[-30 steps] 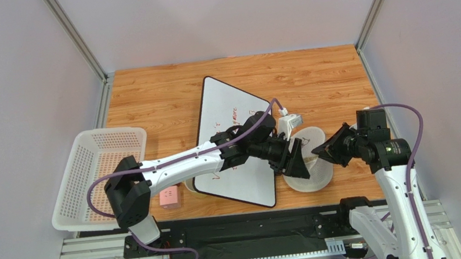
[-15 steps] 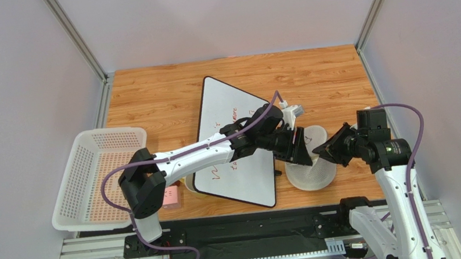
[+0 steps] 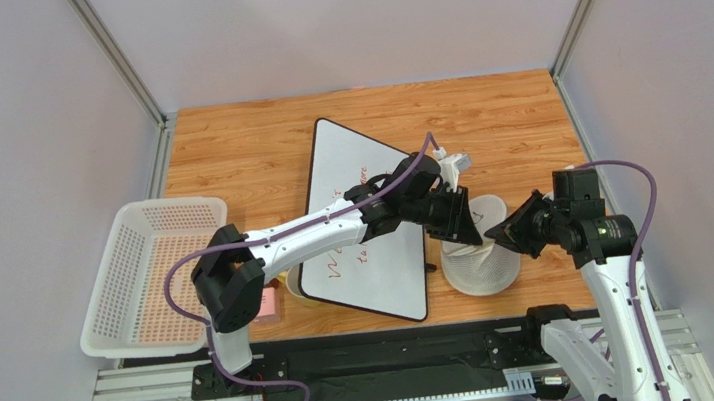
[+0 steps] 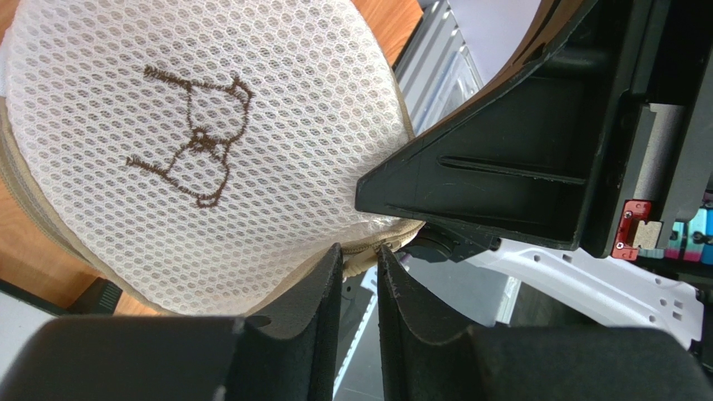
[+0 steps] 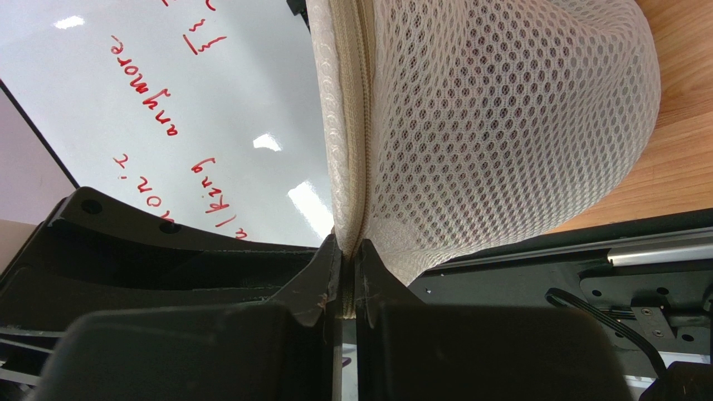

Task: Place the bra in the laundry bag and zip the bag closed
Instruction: Zip the zipper on the laundry bag.

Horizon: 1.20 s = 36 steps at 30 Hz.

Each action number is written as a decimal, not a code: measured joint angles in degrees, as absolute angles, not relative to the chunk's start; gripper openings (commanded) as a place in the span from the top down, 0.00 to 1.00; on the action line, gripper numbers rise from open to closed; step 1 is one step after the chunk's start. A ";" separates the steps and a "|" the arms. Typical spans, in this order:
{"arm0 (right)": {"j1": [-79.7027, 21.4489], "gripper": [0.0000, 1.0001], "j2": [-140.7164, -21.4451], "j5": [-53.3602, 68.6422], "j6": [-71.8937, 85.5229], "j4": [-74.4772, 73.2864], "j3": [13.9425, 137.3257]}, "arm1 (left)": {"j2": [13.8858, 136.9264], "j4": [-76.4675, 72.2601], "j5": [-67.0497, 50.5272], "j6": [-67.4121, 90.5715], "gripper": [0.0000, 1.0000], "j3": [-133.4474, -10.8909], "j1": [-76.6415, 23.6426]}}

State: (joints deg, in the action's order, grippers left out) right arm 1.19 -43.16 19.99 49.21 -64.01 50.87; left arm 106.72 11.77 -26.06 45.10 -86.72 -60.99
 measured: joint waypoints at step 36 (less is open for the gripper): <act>1.15 1.00 -43.42 20.03 49.23 -64.01 50.87 | 102.28 9.23 -26.46 47.51 0.42 -79.26 -62.59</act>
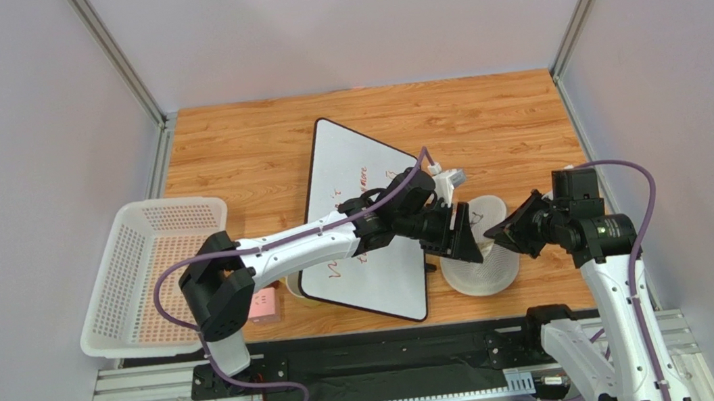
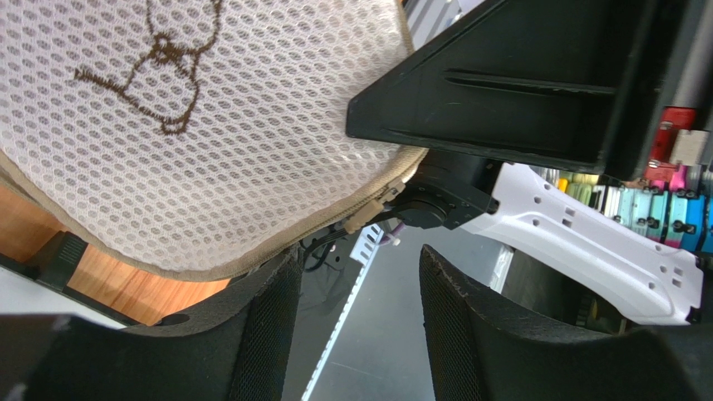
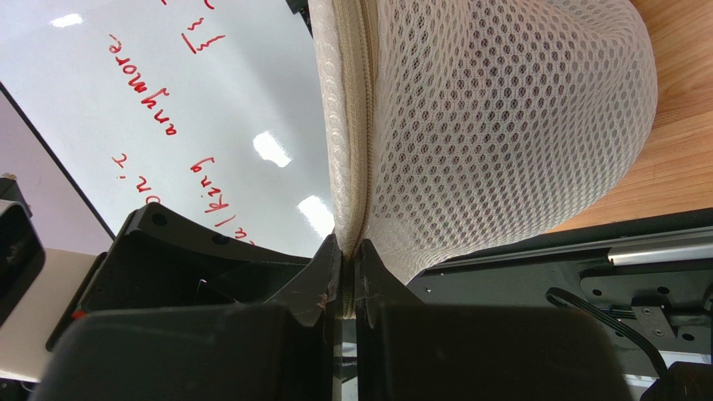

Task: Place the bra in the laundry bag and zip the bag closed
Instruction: Zip the zipper on the laundry bag.

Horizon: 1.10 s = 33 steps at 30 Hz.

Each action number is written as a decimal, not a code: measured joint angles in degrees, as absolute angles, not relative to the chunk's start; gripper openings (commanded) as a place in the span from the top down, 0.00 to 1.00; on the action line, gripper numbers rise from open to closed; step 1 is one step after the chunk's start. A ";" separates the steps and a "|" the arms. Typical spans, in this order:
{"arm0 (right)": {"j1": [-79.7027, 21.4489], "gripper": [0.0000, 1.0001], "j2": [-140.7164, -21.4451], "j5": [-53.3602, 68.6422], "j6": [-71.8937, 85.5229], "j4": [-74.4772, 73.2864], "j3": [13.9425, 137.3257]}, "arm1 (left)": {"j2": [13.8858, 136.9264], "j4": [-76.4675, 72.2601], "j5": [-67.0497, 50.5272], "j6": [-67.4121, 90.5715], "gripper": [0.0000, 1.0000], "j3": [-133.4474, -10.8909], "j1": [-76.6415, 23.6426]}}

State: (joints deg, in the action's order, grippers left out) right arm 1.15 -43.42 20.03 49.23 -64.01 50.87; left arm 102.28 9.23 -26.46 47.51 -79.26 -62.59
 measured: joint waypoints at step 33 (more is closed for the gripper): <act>1.15 1.00 -43.44 19.00 49.28 -63.81 50.87 | 106.32 13.41 -21.54 44.53 1.00 -86.46 -63.29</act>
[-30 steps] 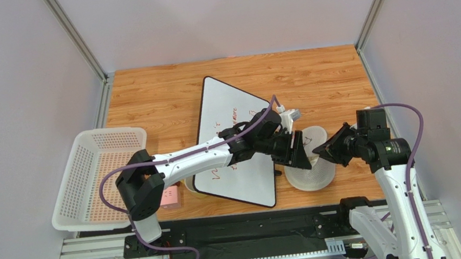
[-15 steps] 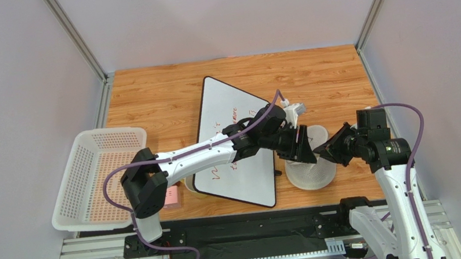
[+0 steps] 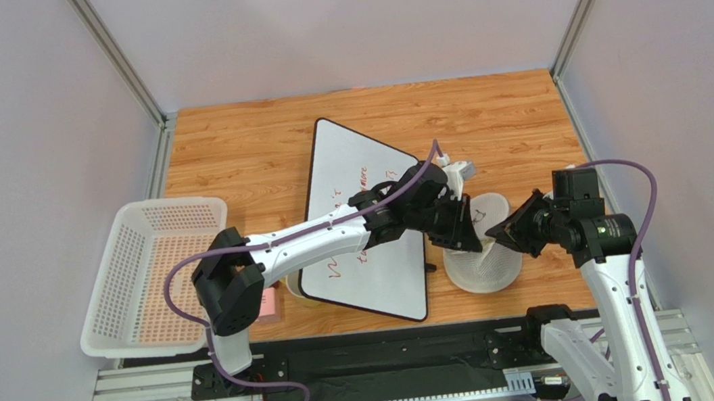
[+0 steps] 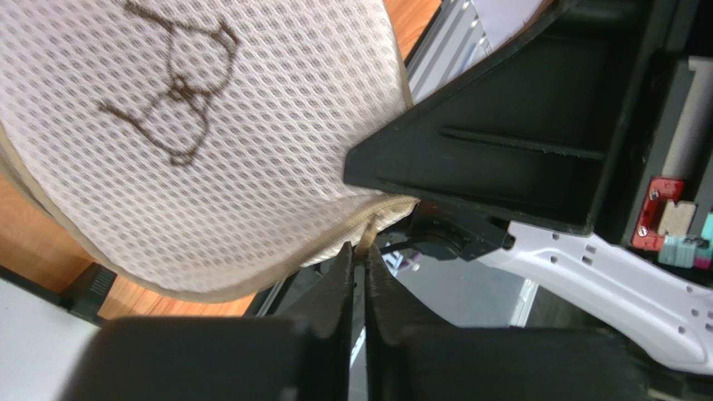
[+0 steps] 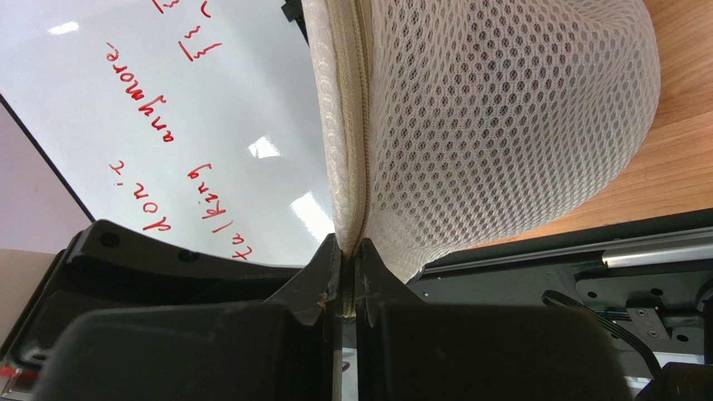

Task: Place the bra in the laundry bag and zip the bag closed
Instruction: Zip the zipper on the laundry bag.

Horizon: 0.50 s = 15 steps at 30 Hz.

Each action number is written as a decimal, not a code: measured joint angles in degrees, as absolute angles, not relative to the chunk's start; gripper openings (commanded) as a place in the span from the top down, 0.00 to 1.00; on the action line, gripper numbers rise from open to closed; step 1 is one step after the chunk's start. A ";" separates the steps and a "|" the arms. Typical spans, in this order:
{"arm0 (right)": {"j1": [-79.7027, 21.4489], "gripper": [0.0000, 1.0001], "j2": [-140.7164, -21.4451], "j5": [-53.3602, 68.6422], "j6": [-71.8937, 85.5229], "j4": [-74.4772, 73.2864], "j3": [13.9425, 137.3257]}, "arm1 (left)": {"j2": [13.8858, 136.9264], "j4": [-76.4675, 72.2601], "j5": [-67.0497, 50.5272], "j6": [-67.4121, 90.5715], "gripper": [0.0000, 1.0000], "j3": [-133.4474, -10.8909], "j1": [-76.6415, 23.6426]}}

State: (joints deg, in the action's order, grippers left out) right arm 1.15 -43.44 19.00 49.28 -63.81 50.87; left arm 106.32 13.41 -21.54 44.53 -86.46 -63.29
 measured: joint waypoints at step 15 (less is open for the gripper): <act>1.15 1.00 -45.65 20.27 49.69 -62.76 52.10 | 99.83 18.24 -14.31 32.71 1.00 -81.01 -63.77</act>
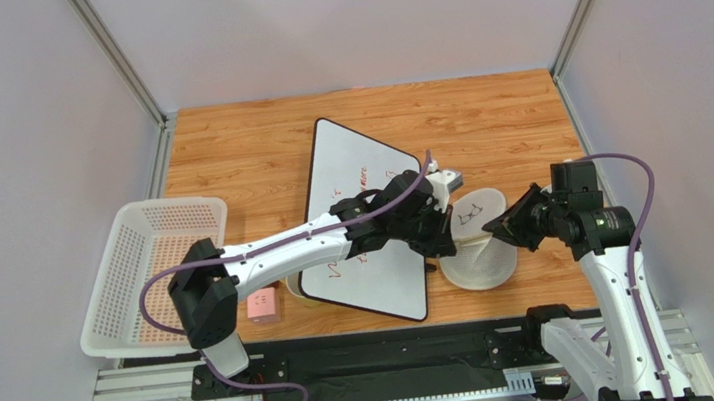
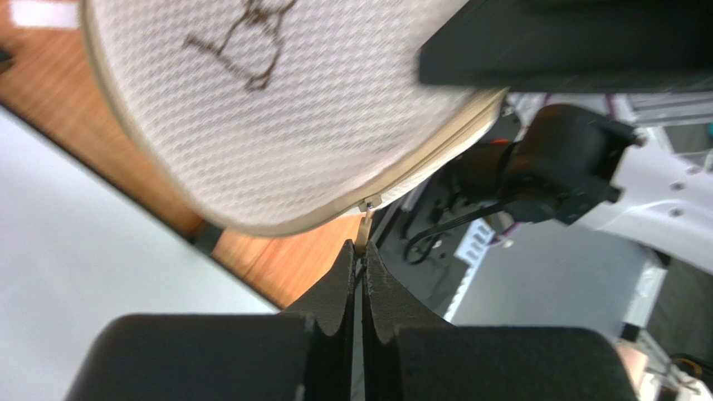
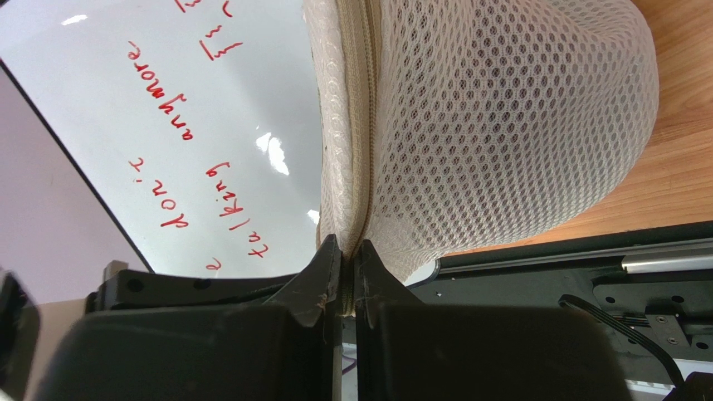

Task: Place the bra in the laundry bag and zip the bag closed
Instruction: Zip the zipper on the laundry bag.

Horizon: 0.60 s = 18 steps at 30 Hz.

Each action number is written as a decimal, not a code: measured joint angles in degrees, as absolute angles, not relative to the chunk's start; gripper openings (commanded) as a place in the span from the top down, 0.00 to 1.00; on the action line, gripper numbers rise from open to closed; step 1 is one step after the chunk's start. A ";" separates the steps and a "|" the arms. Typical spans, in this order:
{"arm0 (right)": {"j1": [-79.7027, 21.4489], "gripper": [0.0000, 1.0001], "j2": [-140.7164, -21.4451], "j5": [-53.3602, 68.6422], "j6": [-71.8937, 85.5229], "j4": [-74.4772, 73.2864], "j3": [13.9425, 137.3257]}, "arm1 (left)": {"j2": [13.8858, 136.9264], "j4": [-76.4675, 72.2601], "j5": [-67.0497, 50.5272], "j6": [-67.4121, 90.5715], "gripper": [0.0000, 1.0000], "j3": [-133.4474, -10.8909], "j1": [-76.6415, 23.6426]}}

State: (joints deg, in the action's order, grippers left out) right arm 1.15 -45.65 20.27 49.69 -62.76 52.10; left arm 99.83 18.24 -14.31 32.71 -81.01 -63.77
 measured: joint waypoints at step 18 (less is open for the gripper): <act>1.56 0.36 -56.84 18.17 36.49 -65.12 62.76 | 98.94 16.38 -18.61 28.67 1.00 -78.76 -62.11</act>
State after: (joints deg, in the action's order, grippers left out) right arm 1.56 -56.84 18.17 36.49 -65.12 62.76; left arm 98.94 16.38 -18.61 28.67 -78.76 -62.11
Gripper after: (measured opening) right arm 0.590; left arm 0.007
